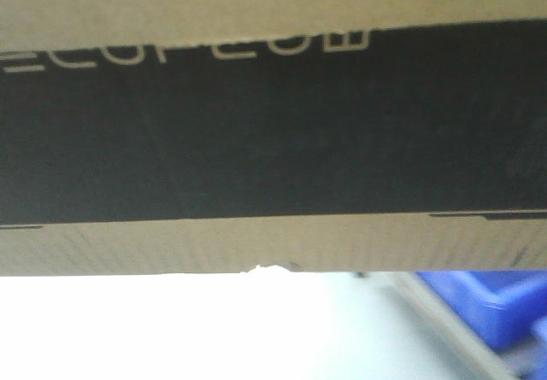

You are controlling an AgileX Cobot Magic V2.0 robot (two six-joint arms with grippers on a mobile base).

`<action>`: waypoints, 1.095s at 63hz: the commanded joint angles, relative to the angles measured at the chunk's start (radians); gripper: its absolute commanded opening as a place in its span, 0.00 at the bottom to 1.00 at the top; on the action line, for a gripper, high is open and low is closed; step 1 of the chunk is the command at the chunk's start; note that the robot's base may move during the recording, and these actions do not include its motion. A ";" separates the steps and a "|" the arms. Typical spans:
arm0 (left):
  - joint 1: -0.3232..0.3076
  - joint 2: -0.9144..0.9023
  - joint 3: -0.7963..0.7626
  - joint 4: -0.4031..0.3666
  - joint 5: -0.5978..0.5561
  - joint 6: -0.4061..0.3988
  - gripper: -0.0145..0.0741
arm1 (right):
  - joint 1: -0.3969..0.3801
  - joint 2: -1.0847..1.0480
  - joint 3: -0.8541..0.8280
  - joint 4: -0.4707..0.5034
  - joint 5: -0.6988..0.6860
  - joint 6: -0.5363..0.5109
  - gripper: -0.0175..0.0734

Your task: Grab box from left shelf to table start

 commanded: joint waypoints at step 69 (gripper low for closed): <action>-0.022 -0.007 -0.041 -0.319 -0.073 0.073 0.15 | 0.004 0.017 -0.032 0.158 -0.127 -0.012 0.25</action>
